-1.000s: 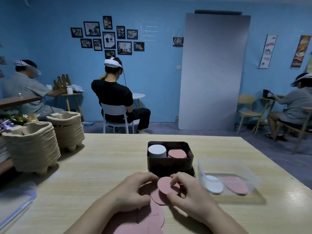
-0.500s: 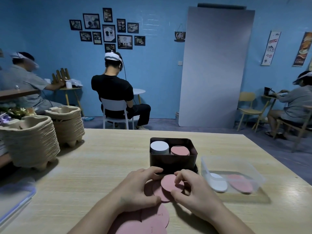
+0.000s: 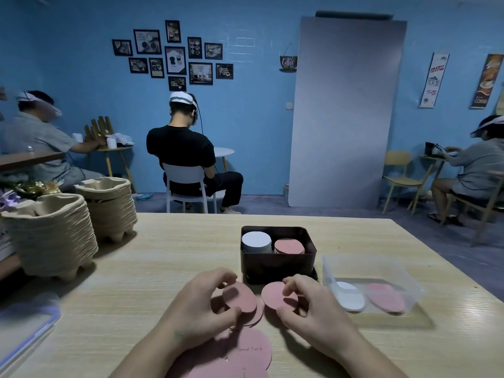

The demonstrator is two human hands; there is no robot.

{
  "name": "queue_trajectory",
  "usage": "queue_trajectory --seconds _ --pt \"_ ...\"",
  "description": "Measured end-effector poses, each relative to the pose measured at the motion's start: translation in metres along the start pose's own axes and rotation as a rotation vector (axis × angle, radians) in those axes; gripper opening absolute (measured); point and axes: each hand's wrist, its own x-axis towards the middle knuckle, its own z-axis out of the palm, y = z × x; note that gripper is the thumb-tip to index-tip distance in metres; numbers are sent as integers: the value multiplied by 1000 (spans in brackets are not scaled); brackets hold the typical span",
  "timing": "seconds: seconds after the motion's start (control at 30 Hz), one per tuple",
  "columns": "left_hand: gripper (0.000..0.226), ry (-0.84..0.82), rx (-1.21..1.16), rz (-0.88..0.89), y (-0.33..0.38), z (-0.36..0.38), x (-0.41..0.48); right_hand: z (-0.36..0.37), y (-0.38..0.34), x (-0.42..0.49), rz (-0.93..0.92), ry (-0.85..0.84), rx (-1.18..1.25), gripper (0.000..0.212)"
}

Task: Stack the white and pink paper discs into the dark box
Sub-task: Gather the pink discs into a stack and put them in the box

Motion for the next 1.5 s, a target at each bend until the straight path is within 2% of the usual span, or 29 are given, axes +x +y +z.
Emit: queue_trajectory --seconds 0.2,0.33,0.5,0.7,0.9,1.1,1.27,1.4,1.5 --pt "33 64 -70 8 10 1 0 0 0 -1 -20 -28 -59 26" --pt "35 56 -97 19 15 3 -1 0 -2 -2 -37 -54 -35 29" --pt "38 147 -141 8 18 -1 -1 1 -2 -2 -30 -37 19 28" --pt "39 -19 -224 16 19 4 -2 1 -7 -4 -12 -87 240 33" --pt "42 -115 -312 31 18 7 -1 4 -13 -3 -46 -94 254 35" --pt "43 -99 -276 81 22 8 -1 3 -13 -3 -86 -89 273 35" --pt "53 -100 -240 73 22 6 -1 1 -14 -4 -115 -83 256 31" --pt "43 -86 -273 47 20 6 -2 0 -13 -4 -139 -28 255 27" --pt "37 -68 -244 70 21 6 -3 1 -13 -4 -117 -48 285 25"
